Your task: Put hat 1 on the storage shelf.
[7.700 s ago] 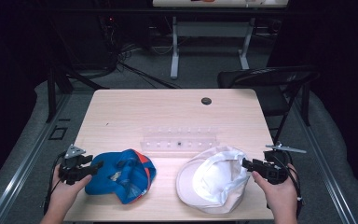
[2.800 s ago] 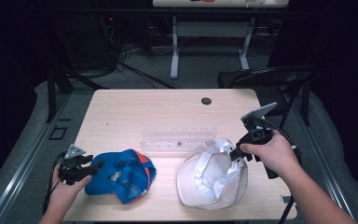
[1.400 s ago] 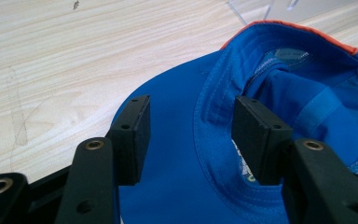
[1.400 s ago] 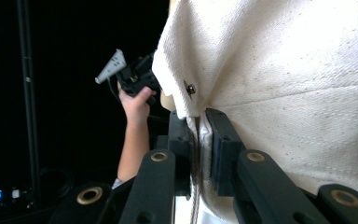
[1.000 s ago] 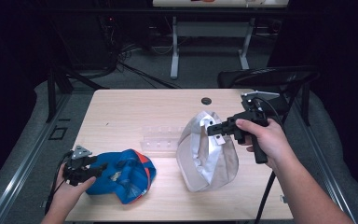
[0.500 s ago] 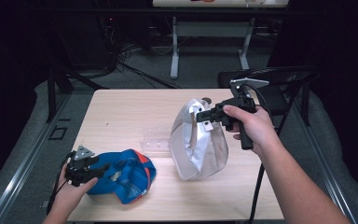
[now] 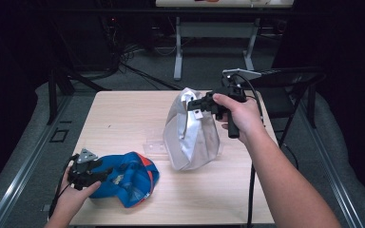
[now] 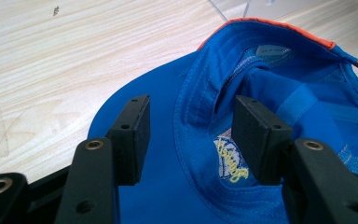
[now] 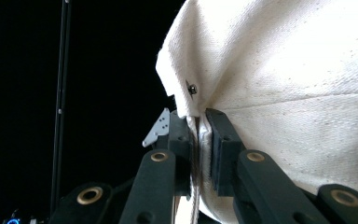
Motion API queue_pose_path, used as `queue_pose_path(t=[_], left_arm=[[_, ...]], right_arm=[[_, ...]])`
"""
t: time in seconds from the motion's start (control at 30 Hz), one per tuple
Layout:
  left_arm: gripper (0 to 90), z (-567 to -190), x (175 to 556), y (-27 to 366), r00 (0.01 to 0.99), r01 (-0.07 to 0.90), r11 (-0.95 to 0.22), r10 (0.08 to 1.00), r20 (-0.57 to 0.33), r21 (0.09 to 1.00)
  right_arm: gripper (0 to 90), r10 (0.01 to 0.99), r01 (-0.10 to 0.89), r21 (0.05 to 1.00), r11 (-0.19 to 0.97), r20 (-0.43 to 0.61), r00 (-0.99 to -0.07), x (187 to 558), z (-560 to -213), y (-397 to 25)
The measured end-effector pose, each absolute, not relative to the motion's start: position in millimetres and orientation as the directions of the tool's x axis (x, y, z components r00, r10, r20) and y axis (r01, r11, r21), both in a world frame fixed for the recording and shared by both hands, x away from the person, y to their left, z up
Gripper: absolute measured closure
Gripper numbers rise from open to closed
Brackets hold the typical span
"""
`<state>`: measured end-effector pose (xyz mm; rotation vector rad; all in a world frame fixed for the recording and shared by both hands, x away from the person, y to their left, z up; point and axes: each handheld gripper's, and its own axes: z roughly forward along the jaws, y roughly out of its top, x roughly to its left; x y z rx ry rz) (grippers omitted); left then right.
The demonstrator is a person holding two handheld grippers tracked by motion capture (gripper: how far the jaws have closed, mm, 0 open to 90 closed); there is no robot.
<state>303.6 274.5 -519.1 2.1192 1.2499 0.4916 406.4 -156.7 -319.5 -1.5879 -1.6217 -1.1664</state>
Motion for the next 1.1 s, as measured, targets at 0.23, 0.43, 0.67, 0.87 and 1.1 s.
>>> queue_pose_path(t=[0.23,0.43,0.67,0.87,1.1], left_arm=[[47.8,-519,303,273,0.487,0.642,-0.362,0.873,0.004,0.675],[47.8,-518,302,269,0.496,0.630,-0.369,0.868,0.012,0.683],[47.8,-518,302,267,0.502,0.626,-0.374,0.865,0.013,0.684],[47.8,-518,303,267,0.504,0.624,-0.374,0.864,0.012,0.686],[47.5,-515,303,259,0.526,0.612,-0.375,0.851,-0.003,0.696]], right_arm=[[81.5,0.467,0.976,0.188,-0.112,0.877,-0.115,418,-321,-145],[81.5,0.459,0.974,0.182,-0.135,0.883,-0.102,428,-326,-137],[81.5,0.462,0.965,0.191,-0.180,0.882,-0.089,439,-327,-133],[81.5,0.458,0.958,0.204,-0.200,0.884,-0.093,446,-324,-129],[81.5,0.467,0.950,0.220,-0.220,0.879,-0.095,450,-327,-125]])
